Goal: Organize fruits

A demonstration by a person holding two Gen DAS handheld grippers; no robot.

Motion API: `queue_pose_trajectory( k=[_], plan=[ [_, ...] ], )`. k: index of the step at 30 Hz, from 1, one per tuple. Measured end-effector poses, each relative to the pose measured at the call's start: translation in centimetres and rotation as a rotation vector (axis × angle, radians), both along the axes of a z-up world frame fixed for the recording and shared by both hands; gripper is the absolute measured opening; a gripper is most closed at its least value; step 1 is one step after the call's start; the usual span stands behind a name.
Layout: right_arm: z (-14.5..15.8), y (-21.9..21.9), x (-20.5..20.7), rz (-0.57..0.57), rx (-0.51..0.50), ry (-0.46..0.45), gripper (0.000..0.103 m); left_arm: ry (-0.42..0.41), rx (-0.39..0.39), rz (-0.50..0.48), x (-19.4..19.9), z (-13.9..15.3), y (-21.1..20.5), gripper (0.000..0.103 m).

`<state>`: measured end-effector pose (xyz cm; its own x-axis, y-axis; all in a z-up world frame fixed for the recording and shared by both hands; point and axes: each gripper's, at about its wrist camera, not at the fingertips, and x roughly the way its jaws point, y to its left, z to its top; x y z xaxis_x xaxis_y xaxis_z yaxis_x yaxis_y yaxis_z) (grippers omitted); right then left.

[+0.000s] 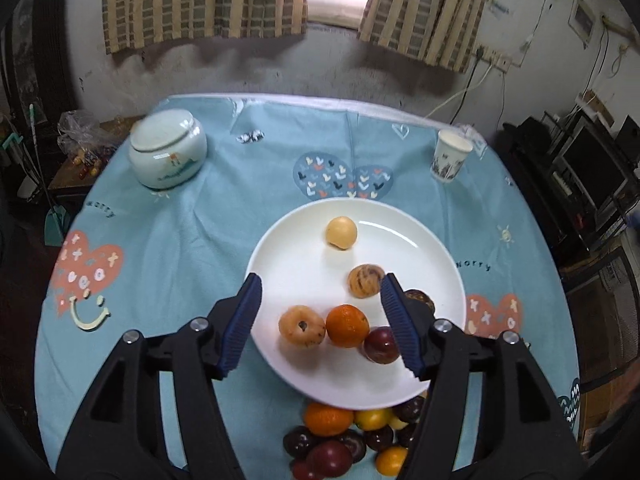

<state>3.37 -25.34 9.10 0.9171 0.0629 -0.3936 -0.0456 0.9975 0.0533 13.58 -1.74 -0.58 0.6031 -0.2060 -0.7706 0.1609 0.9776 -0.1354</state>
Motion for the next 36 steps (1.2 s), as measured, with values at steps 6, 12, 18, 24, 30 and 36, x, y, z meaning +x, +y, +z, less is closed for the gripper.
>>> queue_pose_trajectory(
  k=[6, 12, 18, 24, 30, 36],
  plan=[
    [10.0, 0.4, -12.5, -0.082, -0.03, -0.55, 0.102, -0.09, -0.032, -0.022, -3.6, 4.2, 0.5, 0.067],
    [11.5, 0.7, -18.0, 0.001, 0.06, -0.62, 0.102, -0.187, -0.005, -0.062, -7.2, 7.1, -0.3, 0.071],
    [10.9, 1.3, -18.6, 0.067, 0.051, -0.575, 0.102, -0.188, 0.02, -0.061, -9.4, 7.1, 0.3, 0.073],
    [8.8, 2.4, -17.9, 0.073, 0.05, -0.454, 0.102, -0.152, 0.052, -0.039, -11.4, 5.0, 1.9, 0.073],
    [3.2, 1.6, -14.4, -0.018, 0.098, -0.203, 0.096, -0.101, 0.095, -0.011, -12.7, 2.3, 3.9, 0.073],
    [-5.3, 2.7, -10.2, -0.009, -0.014, 0.196, 0.035, -0.022, 0.145, -0.002, -13.8, -1.0, 5.0, 0.073]
  ],
)
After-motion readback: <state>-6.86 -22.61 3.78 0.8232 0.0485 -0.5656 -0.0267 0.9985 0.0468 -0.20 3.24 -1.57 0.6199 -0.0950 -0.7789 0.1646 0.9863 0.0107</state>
